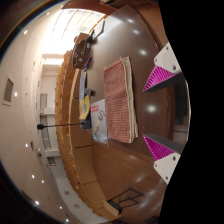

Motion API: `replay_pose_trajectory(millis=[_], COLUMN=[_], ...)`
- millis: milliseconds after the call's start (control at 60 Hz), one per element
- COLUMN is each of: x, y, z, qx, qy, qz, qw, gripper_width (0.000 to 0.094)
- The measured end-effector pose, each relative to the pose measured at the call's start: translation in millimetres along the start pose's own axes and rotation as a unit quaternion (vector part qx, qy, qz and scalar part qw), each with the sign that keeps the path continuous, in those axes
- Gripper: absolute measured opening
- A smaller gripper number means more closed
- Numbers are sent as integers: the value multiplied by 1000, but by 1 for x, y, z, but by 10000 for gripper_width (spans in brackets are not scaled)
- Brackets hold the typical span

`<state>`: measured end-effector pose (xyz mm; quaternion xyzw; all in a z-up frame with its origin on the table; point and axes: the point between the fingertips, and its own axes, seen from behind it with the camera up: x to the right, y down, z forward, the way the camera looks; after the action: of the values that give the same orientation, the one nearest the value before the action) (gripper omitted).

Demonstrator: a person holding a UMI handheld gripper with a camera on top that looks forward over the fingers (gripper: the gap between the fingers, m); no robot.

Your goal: Fold towel

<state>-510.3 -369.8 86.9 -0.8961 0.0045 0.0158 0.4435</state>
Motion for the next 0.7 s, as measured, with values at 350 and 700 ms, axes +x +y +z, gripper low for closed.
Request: replay_pose_trajectory(millis=[350,700], x=[-100,-76], y=[-51,-53], z=[179,224], qx=[-7,-27], qy=[9,64], qz=[-51,-110], qw=[999,992], gripper_width=[851,61])
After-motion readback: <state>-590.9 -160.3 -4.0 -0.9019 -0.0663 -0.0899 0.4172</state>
